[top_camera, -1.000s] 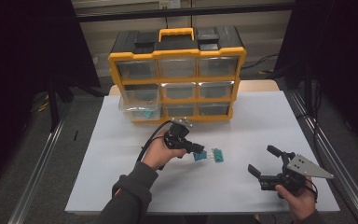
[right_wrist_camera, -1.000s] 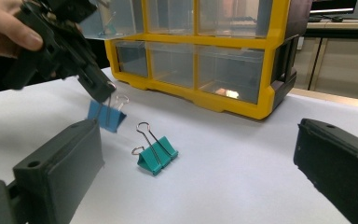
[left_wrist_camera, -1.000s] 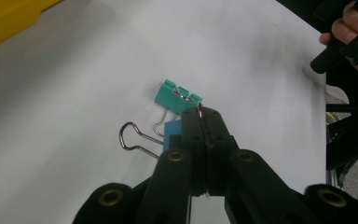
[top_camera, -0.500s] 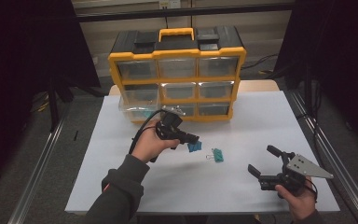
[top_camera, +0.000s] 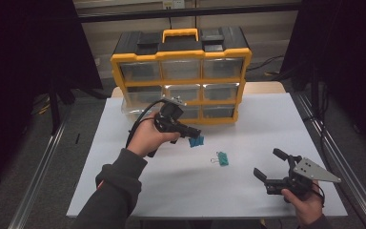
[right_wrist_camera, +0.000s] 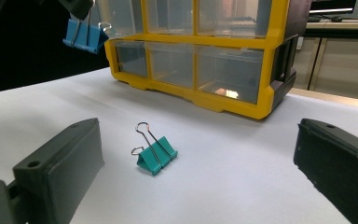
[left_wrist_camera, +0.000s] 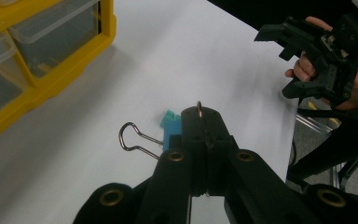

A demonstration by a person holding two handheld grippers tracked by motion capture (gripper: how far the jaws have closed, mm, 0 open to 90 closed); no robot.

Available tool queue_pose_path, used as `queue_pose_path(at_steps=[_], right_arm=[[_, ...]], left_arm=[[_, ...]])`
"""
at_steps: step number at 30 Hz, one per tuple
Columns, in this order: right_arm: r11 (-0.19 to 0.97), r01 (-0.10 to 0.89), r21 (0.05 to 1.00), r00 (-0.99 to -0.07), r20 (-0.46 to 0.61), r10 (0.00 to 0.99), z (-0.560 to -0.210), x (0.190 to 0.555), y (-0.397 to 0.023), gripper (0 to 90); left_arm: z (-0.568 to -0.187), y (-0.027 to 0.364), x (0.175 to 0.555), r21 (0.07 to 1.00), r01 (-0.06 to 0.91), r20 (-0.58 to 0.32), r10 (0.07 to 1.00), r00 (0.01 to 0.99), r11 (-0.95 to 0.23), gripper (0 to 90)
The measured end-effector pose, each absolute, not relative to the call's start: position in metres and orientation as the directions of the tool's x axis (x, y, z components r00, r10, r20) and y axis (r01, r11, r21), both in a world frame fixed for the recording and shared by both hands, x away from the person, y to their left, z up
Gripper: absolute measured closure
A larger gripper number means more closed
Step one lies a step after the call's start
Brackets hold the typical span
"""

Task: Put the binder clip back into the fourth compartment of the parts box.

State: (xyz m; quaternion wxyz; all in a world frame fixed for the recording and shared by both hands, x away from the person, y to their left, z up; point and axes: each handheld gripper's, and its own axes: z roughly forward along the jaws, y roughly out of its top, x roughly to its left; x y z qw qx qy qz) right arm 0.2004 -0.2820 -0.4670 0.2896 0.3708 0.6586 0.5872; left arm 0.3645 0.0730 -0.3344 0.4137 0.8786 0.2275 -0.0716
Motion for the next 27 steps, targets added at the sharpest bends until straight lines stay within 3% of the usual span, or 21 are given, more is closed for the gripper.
queue_pose_path(at_steps=[10,12,13,27], right_arm=[[0.034,0.147,0.989,-0.559,0.055,0.827,-0.467,0.201,-0.282,0.6],[0.034,0.148,0.988,-0.558,0.055,0.828,-0.467,0.201,-0.282,0.5],[0.034,0.147,0.988,-0.559,0.054,0.827,-0.467,0.201,-0.282,0.6],[0.038,0.149,0.988,-0.562,0.054,0.825,-0.467,0.201,-0.282,0.5]], left_arm=[[-0.313,0.081,0.37,0.697,0.468,-0.312,0.357,0.88,-0.544,90.0],[-0.306,0.081,0.369,0.684,0.46,-0.267,0.393,0.88,-0.566,90.0],[-0.305,0.082,0.371,0.693,0.466,-0.312,0.354,0.882,-0.55,90.0],[-0.277,0.089,0.378,0.69,0.471,-0.312,0.362,0.879,-0.55,90.0]])
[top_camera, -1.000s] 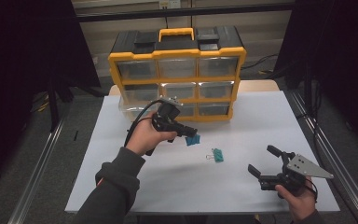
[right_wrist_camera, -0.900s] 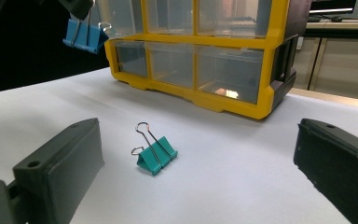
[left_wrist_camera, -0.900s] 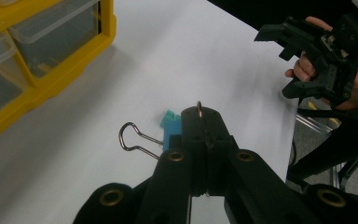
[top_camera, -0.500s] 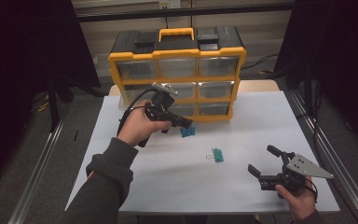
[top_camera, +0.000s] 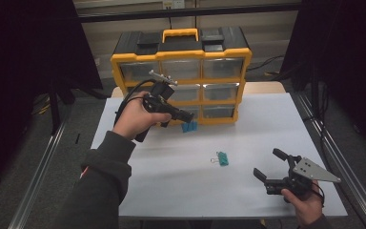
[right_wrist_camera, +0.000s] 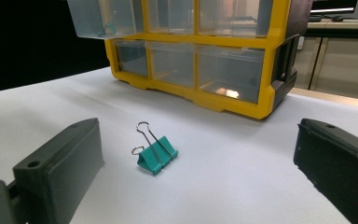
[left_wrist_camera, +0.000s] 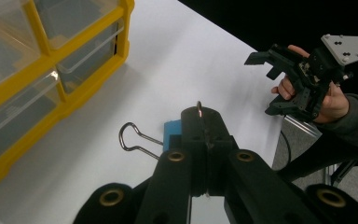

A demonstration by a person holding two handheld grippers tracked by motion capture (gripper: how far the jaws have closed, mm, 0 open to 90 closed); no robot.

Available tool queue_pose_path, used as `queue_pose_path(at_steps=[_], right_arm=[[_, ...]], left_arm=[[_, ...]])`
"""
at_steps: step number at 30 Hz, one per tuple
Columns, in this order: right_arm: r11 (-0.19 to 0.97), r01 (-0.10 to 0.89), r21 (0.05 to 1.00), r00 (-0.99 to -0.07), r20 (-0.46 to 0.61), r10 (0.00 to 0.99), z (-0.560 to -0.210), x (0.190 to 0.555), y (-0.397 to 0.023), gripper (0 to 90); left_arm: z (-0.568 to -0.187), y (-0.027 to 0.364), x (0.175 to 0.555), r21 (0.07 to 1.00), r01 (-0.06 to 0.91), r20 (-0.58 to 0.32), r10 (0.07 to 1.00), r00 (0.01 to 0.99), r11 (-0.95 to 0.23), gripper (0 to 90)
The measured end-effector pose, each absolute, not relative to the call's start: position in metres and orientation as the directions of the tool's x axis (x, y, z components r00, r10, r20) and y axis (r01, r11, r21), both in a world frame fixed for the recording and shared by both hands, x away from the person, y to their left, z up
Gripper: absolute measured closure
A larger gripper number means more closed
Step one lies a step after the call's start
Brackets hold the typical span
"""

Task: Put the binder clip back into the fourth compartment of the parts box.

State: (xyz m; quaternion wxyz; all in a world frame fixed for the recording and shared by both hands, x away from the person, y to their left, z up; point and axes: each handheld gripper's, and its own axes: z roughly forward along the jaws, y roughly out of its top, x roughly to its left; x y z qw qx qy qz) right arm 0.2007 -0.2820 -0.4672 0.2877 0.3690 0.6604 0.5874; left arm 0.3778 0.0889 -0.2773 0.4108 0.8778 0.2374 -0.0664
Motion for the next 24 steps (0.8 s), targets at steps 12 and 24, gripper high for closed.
queue_pose_path(at_steps=[12,24], right_arm=[[0.036,0.146,0.989,-0.559,0.053,0.827,-0.467,0.201,-0.282,0.6],[0.039,0.148,0.988,-0.561,0.051,0.827,-0.467,0.201,-0.282,0.6]], left_arm=[[-0.255,0.103,0.384,0.689,0.471,-0.285,0.392,0.875,-0.551,90.0],[-0.238,0.117,0.391,0.687,0.474,-0.264,0.419,0.869,-0.551,90.0]])
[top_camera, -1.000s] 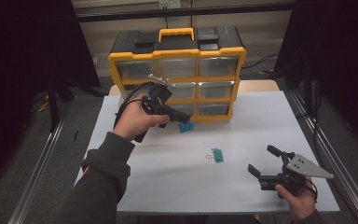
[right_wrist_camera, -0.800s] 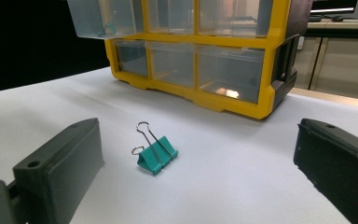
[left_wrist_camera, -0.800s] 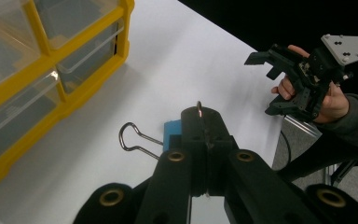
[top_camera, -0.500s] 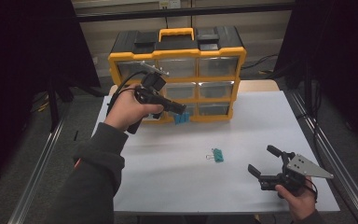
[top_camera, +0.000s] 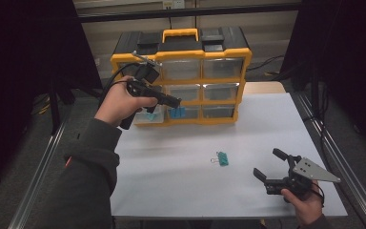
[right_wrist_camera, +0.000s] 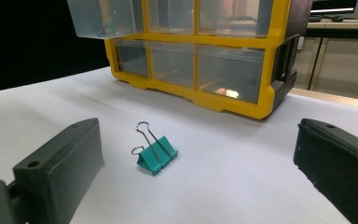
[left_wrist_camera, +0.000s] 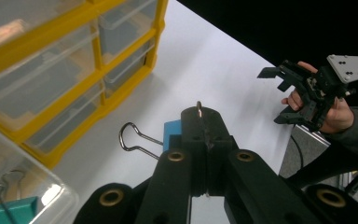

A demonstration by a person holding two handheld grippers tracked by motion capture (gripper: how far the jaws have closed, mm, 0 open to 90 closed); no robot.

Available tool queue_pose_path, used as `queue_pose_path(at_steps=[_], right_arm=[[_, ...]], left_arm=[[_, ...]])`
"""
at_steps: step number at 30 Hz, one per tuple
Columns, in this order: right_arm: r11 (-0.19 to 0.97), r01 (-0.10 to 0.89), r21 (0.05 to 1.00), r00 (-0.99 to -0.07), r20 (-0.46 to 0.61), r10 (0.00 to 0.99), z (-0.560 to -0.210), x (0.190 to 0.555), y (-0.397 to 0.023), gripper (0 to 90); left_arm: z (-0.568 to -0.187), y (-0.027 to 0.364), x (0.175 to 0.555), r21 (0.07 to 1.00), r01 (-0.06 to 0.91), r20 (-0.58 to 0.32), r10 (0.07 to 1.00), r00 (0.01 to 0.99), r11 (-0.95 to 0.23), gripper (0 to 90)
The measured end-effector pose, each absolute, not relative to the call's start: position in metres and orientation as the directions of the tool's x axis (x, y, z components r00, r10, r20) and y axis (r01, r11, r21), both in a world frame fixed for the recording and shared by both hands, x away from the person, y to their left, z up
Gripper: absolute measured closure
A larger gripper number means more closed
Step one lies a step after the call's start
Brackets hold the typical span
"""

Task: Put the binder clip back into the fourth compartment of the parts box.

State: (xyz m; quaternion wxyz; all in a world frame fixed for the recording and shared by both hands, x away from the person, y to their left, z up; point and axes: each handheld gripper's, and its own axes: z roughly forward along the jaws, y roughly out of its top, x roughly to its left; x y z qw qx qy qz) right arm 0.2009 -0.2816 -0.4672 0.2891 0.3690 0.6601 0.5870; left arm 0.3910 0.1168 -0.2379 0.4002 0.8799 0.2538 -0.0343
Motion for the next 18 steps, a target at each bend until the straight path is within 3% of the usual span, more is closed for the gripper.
queue_pose_path(at_steps=[18], right_arm=[[0.037,0.149,0.988,-0.56,0.053,0.827,-0.467,0.201,-0.282,0.7]], left_arm=[[-0.217,0.144,0.4,0.717,0.507,-0.255,0.496,0.83,-0.479,90.0]])
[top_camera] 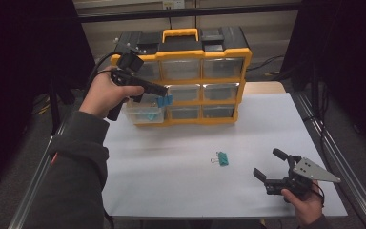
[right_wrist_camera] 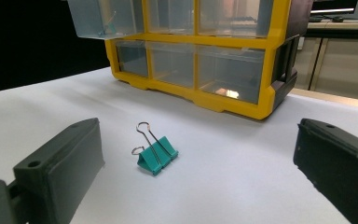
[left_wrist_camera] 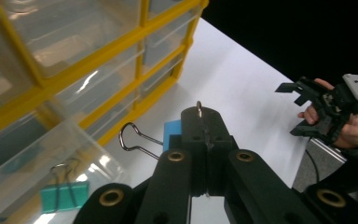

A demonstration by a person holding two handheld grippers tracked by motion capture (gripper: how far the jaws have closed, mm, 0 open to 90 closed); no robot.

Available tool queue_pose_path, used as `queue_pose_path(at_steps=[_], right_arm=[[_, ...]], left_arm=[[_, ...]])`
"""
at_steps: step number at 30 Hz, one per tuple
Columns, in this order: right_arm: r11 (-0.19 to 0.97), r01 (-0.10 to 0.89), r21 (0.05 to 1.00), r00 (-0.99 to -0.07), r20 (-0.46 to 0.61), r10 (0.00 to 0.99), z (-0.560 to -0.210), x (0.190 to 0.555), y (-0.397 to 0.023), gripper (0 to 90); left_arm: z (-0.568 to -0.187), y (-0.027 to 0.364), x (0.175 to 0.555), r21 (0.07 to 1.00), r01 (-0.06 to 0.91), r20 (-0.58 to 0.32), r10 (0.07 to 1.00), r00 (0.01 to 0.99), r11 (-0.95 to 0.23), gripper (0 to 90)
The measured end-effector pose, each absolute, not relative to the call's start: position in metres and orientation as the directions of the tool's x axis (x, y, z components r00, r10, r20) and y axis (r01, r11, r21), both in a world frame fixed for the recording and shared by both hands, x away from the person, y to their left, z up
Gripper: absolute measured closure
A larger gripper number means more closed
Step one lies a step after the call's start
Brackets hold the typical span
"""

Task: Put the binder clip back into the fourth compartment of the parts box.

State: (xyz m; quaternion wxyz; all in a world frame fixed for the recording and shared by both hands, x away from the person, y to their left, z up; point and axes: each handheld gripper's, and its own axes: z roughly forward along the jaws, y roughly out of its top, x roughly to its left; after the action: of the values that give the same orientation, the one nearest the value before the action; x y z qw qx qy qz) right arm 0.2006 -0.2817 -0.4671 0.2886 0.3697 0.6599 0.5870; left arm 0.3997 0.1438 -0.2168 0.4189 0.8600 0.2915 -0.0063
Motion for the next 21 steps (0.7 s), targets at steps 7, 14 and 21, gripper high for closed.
queue_pose_path(at_steps=[7,14,21], right_arm=[[0.037,0.147,0.989,-0.56,0.052,0.827,-0.467,0.201,-0.282,0.7],[0.038,0.149,0.988,-0.563,0.053,0.825,-0.467,0.201,-0.282,0.7],[0.038,0.146,0.989,-0.564,0.052,0.824,-0.467,0.201,-0.282,0.7]], left_arm=[[-0.214,0.156,0.405,0.716,0.516,-0.242,0.526,0.815,-0.471,90.0],[-0.214,0.166,0.409,0.722,0.532,-0.233,0.569,0.789,-0.443,90.0],[-0.221,0.175,0.415,0.709,0.542,-0.208,0.6,0.772,-0.452,90.0]])
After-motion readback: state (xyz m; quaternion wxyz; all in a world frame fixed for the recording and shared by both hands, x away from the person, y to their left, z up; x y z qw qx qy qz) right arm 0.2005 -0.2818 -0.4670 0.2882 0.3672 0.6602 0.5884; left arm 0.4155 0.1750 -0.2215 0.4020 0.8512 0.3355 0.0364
